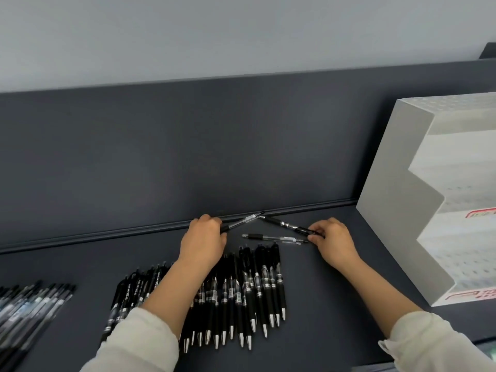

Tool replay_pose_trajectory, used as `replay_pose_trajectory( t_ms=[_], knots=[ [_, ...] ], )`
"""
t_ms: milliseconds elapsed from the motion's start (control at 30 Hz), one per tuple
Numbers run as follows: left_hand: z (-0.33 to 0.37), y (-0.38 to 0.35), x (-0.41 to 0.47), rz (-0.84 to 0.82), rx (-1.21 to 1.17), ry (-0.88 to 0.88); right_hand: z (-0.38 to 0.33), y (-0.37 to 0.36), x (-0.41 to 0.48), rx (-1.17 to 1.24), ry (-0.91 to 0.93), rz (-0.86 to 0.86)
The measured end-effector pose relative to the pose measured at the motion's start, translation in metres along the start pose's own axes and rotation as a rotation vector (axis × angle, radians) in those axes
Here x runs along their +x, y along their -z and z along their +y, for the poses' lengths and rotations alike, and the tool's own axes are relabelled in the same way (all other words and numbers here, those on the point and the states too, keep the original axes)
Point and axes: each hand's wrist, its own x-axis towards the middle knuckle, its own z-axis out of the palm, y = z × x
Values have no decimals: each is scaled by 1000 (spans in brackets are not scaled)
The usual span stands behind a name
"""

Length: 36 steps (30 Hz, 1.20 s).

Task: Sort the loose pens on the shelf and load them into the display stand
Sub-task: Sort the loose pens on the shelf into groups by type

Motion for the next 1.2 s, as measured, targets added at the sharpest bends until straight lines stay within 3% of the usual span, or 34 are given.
replay_pose_trajectory(
  t_ms=[167, 367, 467, 700, 933, 1200],
  knots=[
    [-7, -11, 15, -90, 70, 41, 1, 8, -6, 97, -49, 16],
    [-4, -13, 19, -57, -8, 21, 7, 36, -30, 596, -200, 122],
    [2, -13, 18, 7, -120, -19, 4, 47, -54, 730, -163, 76],
    [31, -18, 24, -94, -93, -284, -8, 41, -78, 576, 27, -350],
    [38, -19, 29, -215, 31, -311, -1, 34, -71, 349, 10, -340],
    [26, -1, 22, -85, -35, -220, -10, 38, -62, 254, 124, -343]
  ],
)
